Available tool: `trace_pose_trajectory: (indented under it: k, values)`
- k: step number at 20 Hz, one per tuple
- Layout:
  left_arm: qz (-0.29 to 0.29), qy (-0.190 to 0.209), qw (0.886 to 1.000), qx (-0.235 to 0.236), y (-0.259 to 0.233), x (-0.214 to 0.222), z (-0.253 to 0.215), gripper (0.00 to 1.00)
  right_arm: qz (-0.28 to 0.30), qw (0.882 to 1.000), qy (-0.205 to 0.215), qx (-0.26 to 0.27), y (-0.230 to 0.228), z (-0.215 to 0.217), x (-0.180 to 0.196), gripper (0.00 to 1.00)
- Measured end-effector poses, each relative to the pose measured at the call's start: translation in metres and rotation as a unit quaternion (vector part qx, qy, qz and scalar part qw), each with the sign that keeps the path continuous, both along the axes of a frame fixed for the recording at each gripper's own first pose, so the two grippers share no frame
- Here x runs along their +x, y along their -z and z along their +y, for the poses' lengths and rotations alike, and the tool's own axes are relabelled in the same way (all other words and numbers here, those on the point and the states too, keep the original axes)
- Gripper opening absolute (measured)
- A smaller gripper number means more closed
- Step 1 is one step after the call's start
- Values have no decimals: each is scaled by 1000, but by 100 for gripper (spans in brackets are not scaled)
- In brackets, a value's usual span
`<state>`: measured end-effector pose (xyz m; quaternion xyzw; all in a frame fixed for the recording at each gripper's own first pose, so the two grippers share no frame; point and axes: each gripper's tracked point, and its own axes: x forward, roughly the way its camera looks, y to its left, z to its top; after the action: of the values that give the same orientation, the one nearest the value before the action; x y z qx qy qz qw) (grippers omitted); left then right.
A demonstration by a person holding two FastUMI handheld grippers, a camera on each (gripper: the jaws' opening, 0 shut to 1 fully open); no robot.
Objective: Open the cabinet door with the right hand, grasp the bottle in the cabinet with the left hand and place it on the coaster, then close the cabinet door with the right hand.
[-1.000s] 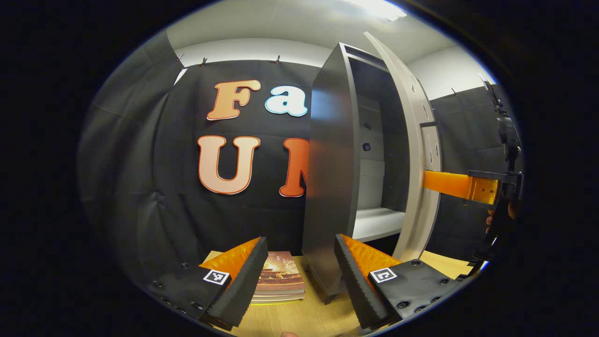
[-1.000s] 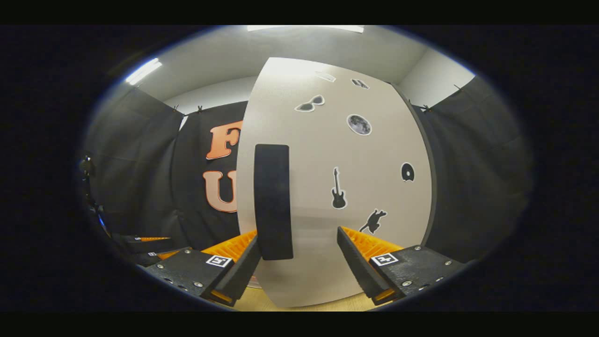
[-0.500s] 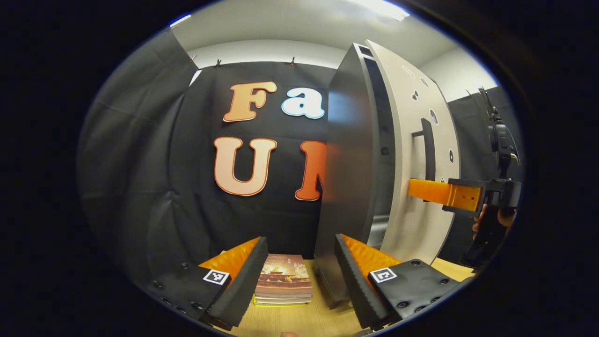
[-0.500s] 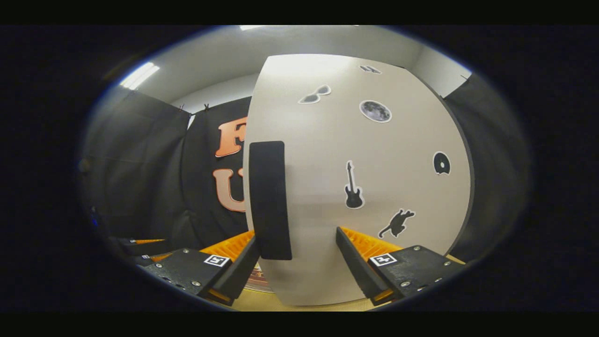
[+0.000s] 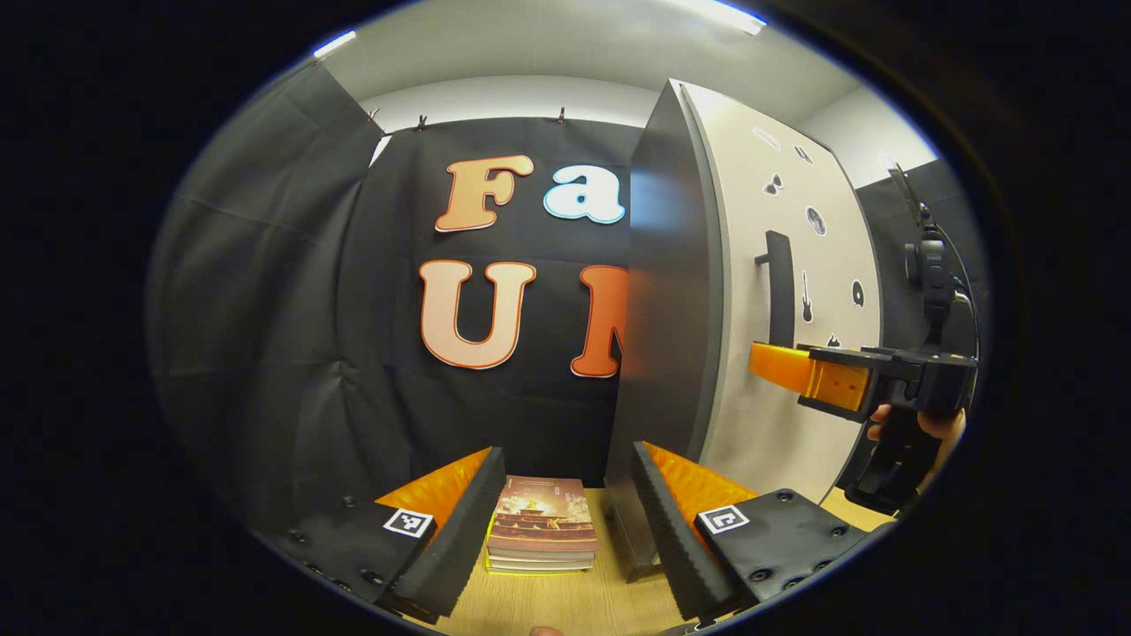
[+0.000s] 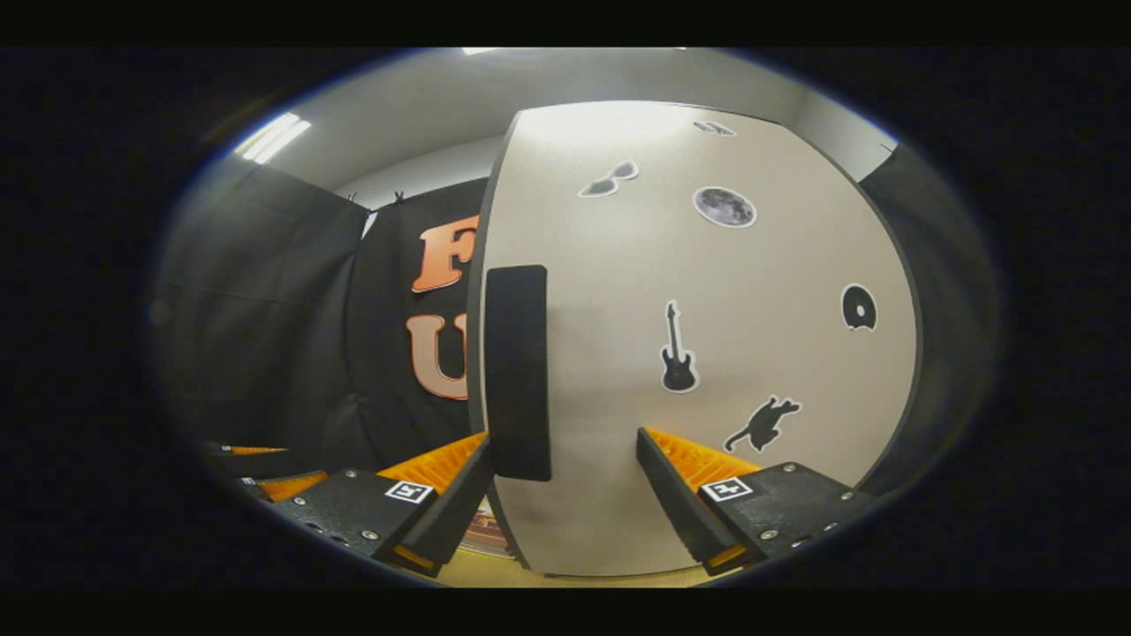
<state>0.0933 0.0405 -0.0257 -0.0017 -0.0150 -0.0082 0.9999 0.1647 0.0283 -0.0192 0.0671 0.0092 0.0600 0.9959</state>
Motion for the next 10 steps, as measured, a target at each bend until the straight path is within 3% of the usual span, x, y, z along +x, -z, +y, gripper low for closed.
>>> trace_pose_trajectory:
  k: [10]
  values:
    - [7,29,1000,-8,4,1,-1,93,-4,1000,7,-10,1,1,8,94]
